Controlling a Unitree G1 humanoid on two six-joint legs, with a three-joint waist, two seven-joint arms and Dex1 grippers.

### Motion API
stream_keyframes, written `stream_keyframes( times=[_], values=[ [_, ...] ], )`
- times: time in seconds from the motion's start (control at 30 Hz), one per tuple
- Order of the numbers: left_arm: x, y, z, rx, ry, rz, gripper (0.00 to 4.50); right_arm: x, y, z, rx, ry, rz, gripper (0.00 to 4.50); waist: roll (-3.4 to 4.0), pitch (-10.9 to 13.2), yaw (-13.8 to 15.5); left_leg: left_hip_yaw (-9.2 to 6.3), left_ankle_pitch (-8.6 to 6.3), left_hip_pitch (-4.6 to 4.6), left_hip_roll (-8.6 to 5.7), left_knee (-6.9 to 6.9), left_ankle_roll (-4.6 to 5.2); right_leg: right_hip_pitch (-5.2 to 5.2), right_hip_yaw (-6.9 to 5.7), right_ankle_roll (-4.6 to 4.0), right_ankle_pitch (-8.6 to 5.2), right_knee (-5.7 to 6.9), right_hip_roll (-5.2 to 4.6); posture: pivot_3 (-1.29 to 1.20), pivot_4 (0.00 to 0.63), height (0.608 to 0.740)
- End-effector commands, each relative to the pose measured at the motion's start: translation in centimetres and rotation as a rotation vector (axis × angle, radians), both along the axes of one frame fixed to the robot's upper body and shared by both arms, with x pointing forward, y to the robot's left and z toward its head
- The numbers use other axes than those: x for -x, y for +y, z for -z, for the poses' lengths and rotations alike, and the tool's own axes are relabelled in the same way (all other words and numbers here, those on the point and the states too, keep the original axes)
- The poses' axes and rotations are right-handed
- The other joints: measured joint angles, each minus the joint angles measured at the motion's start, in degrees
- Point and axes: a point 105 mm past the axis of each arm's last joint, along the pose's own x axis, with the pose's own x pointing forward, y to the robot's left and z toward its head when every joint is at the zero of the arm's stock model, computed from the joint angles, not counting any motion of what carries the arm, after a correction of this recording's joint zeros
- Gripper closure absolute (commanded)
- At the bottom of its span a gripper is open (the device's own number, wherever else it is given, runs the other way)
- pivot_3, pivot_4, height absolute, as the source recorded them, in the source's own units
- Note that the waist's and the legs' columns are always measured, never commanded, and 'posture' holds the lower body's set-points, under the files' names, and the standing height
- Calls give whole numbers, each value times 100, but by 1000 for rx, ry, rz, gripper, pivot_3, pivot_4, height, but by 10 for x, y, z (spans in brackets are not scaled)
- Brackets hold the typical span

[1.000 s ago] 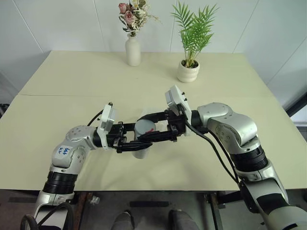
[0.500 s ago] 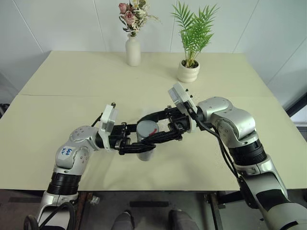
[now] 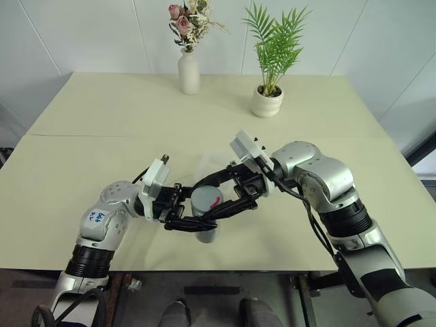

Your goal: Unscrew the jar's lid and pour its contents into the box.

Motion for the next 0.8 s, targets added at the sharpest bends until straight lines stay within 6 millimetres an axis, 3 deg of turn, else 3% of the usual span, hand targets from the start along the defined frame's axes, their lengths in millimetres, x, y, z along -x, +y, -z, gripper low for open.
stream_keyframes(
  times=[0.03, 0.23, 0.27, 0.4, 0.8],
  values=[
    [-1, -17, 18, -70, 15, 8, 1756, 34, 23, -20, -82, -54, -201, 1894, 0, 0, 1, 0, 0, 0, 0, 0, 0, 0, 0, 0, 0, 0, 0, 0, 150, 740],
    [-3, -15, 18, -67, 9, -5, 1756, 30, 22, -18, -72, -8, -153, 1894, 0, 0, 0, 0, 0, 0, 0, 2, 0, 0, 0, 0, 0, 2, 0, 0, 150, 740],
    [-3, -14, 18, -67, 8, -5, 1756, 29, 22, -19, -76, -4, -145, 1186, 0, 0, -7, 0, 0, 0, 0, 2, 0, 0, 0, 0, 0, 3, 0, 0, 150, 740],
    [-7, -11, 13, -61, -17, -29, 1756, 26, 19, -24, -128, -40, -99, 53, -6, 7, 0, -7, 0, -3, 8, 10, -1, -5, 1, -4, -2, 14, 12, 0, 150, 740],
    [-13, -2, 4, 1, -50, -139, 1756, 14, -4, -39, -236, -119, 97, 53, -4, 8, 0, -7, -2, 0, 7, 34, -3, -4, 4, -8, -4, 42, 10, 0, 150, 740]
  ],
)
